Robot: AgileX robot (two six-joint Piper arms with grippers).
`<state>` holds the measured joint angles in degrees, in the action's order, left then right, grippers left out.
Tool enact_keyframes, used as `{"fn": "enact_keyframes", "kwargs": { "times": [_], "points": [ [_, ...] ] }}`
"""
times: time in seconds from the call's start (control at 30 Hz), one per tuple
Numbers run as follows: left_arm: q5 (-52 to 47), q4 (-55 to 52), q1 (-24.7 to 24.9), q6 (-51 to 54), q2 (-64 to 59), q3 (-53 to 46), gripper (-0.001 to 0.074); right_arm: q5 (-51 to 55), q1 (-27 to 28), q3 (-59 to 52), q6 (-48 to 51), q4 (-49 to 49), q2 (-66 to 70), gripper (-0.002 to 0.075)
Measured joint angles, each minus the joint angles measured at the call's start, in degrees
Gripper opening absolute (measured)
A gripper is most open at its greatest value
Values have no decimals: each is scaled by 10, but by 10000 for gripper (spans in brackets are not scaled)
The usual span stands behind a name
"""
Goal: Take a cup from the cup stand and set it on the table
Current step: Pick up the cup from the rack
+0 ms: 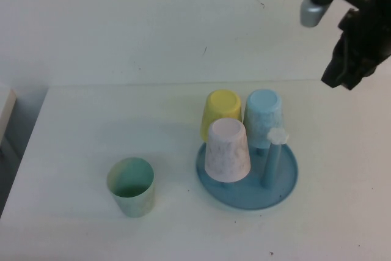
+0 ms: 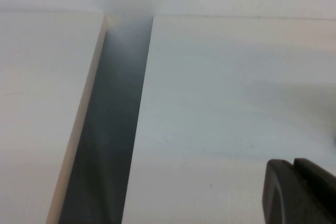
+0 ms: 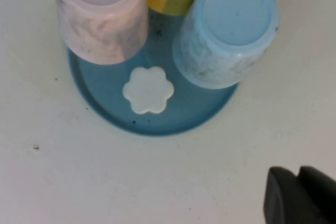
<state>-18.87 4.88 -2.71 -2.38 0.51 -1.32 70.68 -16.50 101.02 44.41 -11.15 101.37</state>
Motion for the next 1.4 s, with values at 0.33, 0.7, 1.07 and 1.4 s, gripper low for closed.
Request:
{"fn": "enact_keyframes", "kwargs": {
  "times": [0.33, 0.7, 1.07, 1.4],
  "points": [
    [0, 0, 0, 0, 0, 0, -3, 0, -45, 77, 2, 28, 102, 452],
    [0, 0, 0, 0, 0, 0, -3, 0, -50, 139, -3, 7, 175, 552],
    [0, 0, 0, 1, 0, 0, -3, 0, -50, 143, 9, -3, 211, 552],
    [0, 0, 0, 2, 0, 0, -3, -1, -50, 146, 18, -22, 229, 555]
  ]
}}
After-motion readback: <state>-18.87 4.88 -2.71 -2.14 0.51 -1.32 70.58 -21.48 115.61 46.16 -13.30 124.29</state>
